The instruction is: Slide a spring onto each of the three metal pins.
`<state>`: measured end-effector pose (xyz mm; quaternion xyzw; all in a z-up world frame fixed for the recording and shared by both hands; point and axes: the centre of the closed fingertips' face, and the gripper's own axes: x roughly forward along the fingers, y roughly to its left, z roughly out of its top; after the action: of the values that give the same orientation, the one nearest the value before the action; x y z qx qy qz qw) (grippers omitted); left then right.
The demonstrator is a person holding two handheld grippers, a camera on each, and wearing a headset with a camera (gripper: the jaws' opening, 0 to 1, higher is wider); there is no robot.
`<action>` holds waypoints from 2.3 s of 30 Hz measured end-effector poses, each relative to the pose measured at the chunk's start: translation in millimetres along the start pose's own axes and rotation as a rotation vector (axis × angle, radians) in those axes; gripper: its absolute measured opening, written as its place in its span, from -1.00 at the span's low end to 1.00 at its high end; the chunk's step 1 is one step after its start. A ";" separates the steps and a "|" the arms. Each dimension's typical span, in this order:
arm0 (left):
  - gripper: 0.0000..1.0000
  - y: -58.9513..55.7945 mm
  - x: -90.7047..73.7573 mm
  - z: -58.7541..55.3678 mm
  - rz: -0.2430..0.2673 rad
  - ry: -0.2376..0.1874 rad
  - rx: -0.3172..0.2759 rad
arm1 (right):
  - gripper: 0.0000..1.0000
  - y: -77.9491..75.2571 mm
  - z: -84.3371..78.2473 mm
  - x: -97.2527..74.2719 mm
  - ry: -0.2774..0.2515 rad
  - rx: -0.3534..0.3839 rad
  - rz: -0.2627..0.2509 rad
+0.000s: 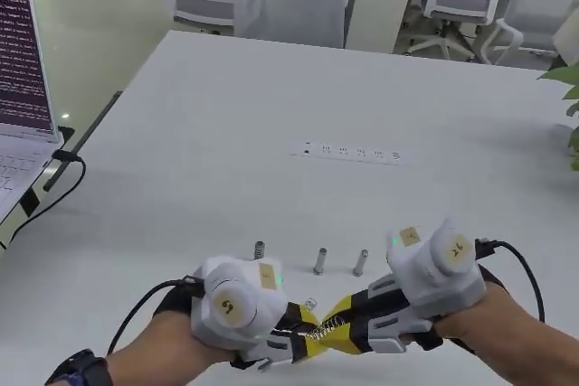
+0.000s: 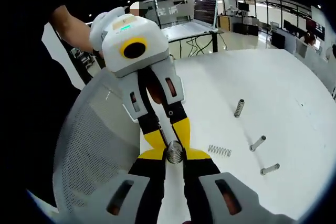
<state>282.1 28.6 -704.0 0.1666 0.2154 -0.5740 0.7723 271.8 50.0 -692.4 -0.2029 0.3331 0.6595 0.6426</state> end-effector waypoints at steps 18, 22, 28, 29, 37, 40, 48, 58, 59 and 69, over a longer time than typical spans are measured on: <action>-0.96 -1.6 7.5 27.1 -0.001 -0.117 -0.044 | -0.82 -0.3 2.2 -24.3 0.180 -0.181 0.041; -0.96 -1.9 7.8 29.0 -0.004 -0.121 -0.043 | -0.82 0.5 0.8 -25.6 0.220 -0.219 0.054; -0.96 0.3 6.9 31.1 0.002 -0.130 -0.054 | -0.83 -1.4 2.2 -27.1 0.238 -0.236 0.058; -0.96 0.6 7.0 31.1 0.003 -0.131 -0.055 | -0.83 -1.6 2.2 -27.0 0.241 -0.240 0.058; -0.95 0.3 10.2 27.1 0.008 -0.124 -0.058 | -0.84 -0.8 -1.4 -23.1 0.272 -0.276 0.055; -0.94 -0.4 11.5 24.6 0.007 -0.120 -0.065 | -0.85 -1.3 -3.7 -21.6 0.278 -0.278 0.057; -0.84 3.7 11.0 19.4 0.028 -0.107 -0.087 | -0.85 -4.5 -11.8 -20.2 0.294 -0.275 0.048; -0.76 15.9 -12.0 2.0 0.075 -0.091 -0.140 | -0.84 -12.0 -26.5 -26.4 0.302 -0.237 0.025; -0.73 17.1 -14.6 0.1 0.082 -0.090 -0.151 | -0.84 -12.3 -27.6 -26.5 0.301 -0.226 0.025; -0.62 23.8 -31.8 -14.6 0.118 -0.056 -0.160 | -0.84 -18.9 -31.9 -24.6 0.297 -0.197 0.010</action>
<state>294.9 68.7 -699.6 0.1006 0.2288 -0.5128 0.8213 287.4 9.2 -700.8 -0.3584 0.3590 0.6551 0.5599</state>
